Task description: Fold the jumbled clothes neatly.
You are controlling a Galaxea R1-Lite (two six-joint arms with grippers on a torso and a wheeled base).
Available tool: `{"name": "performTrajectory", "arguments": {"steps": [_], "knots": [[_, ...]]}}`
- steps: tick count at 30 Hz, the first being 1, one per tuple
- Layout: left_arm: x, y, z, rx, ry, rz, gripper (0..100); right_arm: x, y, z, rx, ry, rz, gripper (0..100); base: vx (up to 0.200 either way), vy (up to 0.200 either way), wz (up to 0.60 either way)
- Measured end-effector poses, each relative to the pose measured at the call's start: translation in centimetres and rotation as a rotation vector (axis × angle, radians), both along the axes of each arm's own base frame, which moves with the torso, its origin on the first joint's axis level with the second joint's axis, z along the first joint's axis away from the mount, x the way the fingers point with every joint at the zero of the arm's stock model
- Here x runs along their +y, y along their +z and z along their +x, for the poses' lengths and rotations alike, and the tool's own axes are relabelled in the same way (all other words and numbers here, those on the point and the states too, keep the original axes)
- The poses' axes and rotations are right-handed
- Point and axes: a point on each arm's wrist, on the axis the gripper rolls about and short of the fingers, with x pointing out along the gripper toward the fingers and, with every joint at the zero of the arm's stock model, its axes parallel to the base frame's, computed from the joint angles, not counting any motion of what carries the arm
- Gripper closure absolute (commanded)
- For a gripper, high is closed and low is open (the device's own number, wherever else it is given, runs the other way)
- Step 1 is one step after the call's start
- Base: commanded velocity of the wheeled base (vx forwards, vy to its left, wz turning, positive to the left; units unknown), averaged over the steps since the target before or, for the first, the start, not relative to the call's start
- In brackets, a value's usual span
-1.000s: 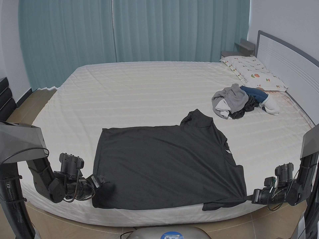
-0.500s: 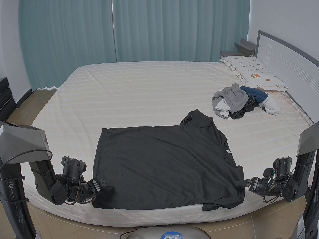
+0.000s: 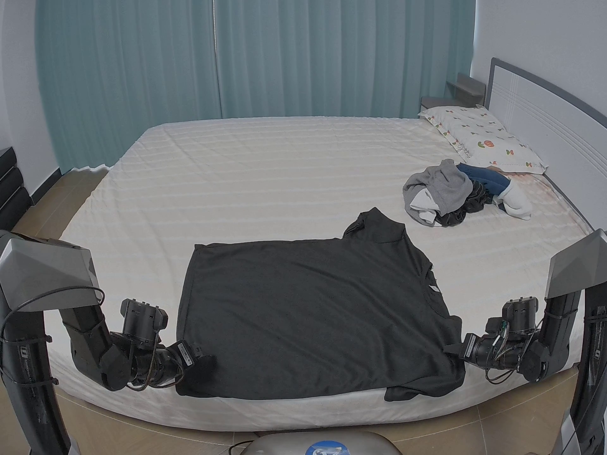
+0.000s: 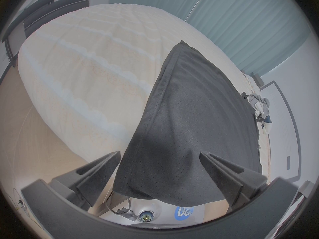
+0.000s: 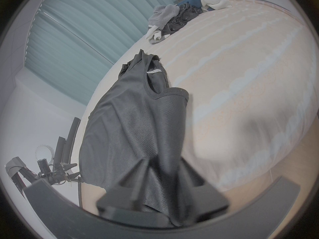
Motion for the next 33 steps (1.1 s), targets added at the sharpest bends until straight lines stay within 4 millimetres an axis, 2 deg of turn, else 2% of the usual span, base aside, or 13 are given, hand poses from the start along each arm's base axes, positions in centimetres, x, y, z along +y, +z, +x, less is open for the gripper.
{"name": "performTrajectory", "arguments": {"steps": [6, 14, 15, 24, 33], "knots": [[-0.14, -0.17, 0.02, 0.001, -0.004, 0.003, 0, 0.06, -0.12, 0.18, -0.002, -0.010, 0.014, 100, 0.000, 0.000, 0.00], [-0.15, -0.15, -0.02, 0.005, -0.004, 0.003, 0, 0.09, 0.68, 0.71, -0.089, -0.056, 0.070, 100, 0.000, 0.000, 0.00], [-0.17, -0.15, -0.03, 0.005, -0.005, 0.003, 100, 0.09, 0.62, 0.66, -0.086, -0.057, 0.071, 100, 0.000, 0.000, 0.00], [-0.38, -0.23, 0.19, 0.002, -0.009, 0.002, 100, 0.06, 0.37, 0.55, -0.076, -0.060, 0.073, 100, 0.000, 0.000, 0.00], [0.40, 0.42, 0.75, -0.032, 0.041, 0.013, 100, 0.09, 0.70, 0.79, -0.106, -0.063, 0.082, 100, 0.000, 0.000, 0.00]]}}
